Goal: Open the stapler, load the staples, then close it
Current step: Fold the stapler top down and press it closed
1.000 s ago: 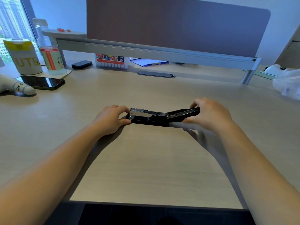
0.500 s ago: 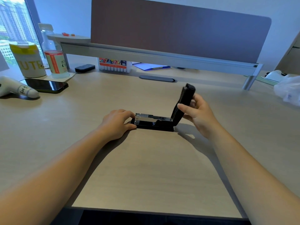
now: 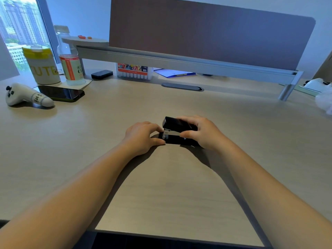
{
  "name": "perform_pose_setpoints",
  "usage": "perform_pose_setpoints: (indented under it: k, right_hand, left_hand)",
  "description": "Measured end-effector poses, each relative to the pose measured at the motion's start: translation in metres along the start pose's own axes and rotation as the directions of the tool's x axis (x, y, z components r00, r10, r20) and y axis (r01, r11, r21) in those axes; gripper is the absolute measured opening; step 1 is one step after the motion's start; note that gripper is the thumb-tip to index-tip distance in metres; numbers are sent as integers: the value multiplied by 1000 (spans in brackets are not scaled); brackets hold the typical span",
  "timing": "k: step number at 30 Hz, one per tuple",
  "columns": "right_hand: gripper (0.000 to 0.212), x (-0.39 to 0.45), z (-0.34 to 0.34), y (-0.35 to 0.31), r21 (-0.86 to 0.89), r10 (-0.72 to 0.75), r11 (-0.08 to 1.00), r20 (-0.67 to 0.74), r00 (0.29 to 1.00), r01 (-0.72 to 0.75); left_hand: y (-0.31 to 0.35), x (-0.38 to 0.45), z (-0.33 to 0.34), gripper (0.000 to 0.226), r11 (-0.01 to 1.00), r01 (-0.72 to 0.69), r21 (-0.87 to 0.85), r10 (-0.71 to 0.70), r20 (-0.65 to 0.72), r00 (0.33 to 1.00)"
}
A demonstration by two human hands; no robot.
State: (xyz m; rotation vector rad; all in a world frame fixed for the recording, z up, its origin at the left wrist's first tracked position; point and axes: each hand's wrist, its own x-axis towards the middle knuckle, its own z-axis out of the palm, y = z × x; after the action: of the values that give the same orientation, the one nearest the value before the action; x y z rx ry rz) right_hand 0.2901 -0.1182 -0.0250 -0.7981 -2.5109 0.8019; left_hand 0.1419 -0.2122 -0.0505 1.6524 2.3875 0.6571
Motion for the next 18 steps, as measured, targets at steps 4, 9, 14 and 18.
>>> perform_pose_setpoints:
  k: [4,9,14,18]
  right_hand:
    - [56,-5,-3,4,-39,22,999,-34,999,-23]
    - [63,-23,-5,23,37,129,991,-70,989,-127]
    - [59,-29,-2,28,39,145,989,-71,987,-142]
    - [55,-30,-2,29,49,147,988,-69,987,-144]
  left_hand:
    - [0,-4,1,62,993,-23,-116,17,-56,998]
    - [5,-14,-4,84,961,-189,-203,159,-157,975]
    - [1,-14,0,66,968,-239,-72,228,-132,965]
    - [0,-13,1,60,971,-219,-94,207,-124,971]
